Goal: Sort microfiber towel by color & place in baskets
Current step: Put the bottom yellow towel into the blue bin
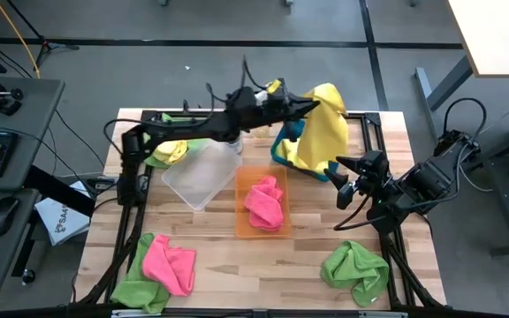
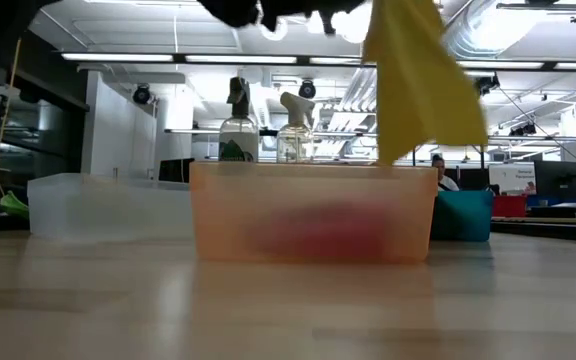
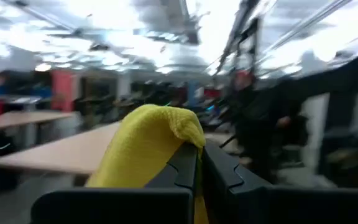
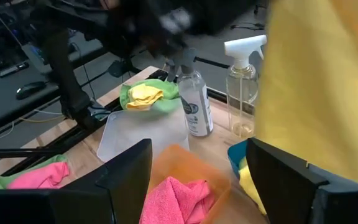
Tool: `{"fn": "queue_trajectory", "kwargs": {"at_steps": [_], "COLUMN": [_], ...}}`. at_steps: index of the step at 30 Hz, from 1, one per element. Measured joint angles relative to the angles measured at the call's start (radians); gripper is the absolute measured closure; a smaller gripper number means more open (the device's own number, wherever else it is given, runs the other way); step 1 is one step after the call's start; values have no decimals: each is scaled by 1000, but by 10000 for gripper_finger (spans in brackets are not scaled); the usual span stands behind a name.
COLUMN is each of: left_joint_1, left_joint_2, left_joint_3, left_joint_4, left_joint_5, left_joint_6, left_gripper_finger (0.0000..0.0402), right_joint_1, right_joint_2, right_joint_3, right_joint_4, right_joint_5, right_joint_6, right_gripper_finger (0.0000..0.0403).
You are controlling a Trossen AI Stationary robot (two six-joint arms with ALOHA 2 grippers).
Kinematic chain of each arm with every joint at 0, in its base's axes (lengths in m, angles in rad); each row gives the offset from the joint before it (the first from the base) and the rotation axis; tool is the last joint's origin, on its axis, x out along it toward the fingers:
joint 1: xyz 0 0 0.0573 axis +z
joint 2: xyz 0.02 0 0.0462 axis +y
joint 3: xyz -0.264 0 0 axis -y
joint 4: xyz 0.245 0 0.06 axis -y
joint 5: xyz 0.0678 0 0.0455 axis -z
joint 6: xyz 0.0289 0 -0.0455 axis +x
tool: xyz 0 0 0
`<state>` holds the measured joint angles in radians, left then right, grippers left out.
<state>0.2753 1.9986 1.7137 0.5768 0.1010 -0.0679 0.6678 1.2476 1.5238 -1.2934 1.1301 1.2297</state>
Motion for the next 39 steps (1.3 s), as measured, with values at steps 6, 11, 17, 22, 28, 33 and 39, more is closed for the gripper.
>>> {"fn": "queue_trajectory", "kwargs": {"at_steps": [6, 11, 17, 22, 28, 33, 39], "left_joint_1": [2, -16, -30, -26, -43, -61, -66], "left_joint_2": [94, 151, 163, 164, 164, 164, 164], "left_joint_3": [-1, -1, -1, -1, -1, -1, -1], "left_joint_4": [-11, -34, -240, -459, -585, -616, -609], "left_joint_5": [-78, -80, -78, -88, -80, -95, -137], "left_joint_6": [-57, -84, -160, -166, -171, -202, -211], "left_gripper_finger": [401, 401, 401, 401, 401, 398, 359], "right_joint_1": [0, 0, 0, 0, 0, 0, 0], "right_joint_2": [0, 0, 0, 0, 0, 0, 0], "right_joint_3": [0, 0, 0, 0, -1, -1, -1], "right_joint_4": [0, 0, 2, 3, 3, 3, 3], "right_joint_5": [0, 0, 0, 0, 2, 2, 2], "right_joint_6": [0, 0, 3, 3, 19, 19, 19], "right_gripper_finger": [146, 146, 146, 146, 146, 146, 146]}}
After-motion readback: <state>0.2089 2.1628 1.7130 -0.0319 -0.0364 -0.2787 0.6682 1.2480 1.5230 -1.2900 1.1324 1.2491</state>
